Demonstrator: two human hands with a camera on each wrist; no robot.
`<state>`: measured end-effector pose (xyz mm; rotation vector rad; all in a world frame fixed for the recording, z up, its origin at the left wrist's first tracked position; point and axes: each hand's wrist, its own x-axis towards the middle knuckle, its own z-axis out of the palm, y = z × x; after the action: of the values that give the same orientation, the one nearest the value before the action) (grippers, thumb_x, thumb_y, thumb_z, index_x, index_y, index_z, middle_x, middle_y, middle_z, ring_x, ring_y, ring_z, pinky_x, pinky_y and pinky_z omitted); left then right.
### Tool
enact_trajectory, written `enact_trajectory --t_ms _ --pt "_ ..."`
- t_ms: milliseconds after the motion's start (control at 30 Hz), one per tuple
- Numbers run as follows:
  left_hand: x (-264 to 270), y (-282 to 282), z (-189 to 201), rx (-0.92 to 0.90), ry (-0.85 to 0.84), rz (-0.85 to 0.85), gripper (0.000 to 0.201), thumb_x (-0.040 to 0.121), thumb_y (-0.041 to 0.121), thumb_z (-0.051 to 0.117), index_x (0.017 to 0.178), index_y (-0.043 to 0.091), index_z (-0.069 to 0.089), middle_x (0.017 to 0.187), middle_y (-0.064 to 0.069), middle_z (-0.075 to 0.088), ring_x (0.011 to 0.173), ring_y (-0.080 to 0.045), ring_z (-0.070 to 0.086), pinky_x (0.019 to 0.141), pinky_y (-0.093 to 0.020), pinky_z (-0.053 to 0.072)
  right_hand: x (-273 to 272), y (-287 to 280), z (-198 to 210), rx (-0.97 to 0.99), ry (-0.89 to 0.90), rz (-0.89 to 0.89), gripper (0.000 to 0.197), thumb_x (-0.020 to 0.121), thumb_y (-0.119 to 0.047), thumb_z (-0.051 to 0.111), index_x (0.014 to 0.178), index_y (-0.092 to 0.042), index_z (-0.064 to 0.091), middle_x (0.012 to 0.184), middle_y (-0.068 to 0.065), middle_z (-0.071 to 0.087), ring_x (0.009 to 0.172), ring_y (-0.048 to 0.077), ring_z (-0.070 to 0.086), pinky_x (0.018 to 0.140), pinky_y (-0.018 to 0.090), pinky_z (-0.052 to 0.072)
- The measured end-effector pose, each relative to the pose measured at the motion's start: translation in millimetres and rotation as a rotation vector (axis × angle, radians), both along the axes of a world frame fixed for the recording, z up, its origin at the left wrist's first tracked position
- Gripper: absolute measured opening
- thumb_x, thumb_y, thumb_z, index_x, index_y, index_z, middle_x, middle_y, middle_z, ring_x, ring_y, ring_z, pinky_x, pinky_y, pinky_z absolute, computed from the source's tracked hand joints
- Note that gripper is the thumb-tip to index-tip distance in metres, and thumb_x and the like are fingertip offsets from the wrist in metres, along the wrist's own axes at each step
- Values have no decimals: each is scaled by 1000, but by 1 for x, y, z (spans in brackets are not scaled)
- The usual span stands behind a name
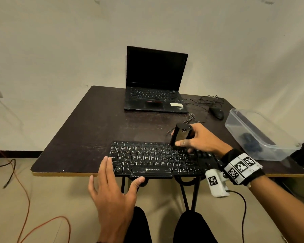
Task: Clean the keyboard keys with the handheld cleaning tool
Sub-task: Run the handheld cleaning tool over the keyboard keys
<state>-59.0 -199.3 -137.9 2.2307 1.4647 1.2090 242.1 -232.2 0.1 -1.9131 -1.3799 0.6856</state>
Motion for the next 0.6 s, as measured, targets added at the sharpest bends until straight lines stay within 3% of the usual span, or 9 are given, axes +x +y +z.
enact_trajectory --t_ms 167,300,400,500,600 --pt "-1 -1 1 -10 32 1 106 90 87 36 156 4 44 163 -8 45 145 -28 50 120 -60 28 11 0 -5 30 -74 -129 31 86 -23 89 114 -22 76 102 -4 82 82 26 81 76 50 68" --pt "0 -2 1 -6 33 4 105 89 86 38 156 4 43 162 -8 45 144 -28 50 120 -62 29 9 -6 0 -10 -40 -16 31 88 -16 86 117 -18 75 105 0 81 82 15 79 68 34 65" --pt "-1 -3 1 -7 42 6 105 90 86 38 155 4 44 162 -9 45 144 -29 50 119 -62 30 15 -7 0 9 -22 -86 32 87 -16 87 117 -17 74 107 1 81 85 19 80 70 34 66" --pt "0 -2 0 -18 34 11 105 87 83 44 156 5 43 162 -8 44 144 -29 50 119 -63 29 11 -10 1 -7 -14 -20 32 89 -13 86 118 -17 75 106 0 81 82 14 79 64 28 62" --pt "1 -1 0 -33 34 14 105 85 82 46 157 5 42 163 -8 44 143 -29 51 118 -63 30 15 -9 3 5 -20 -40 30 89 -13 85 117 -20 76 107 -1 81 89 18 80 68 32 65"
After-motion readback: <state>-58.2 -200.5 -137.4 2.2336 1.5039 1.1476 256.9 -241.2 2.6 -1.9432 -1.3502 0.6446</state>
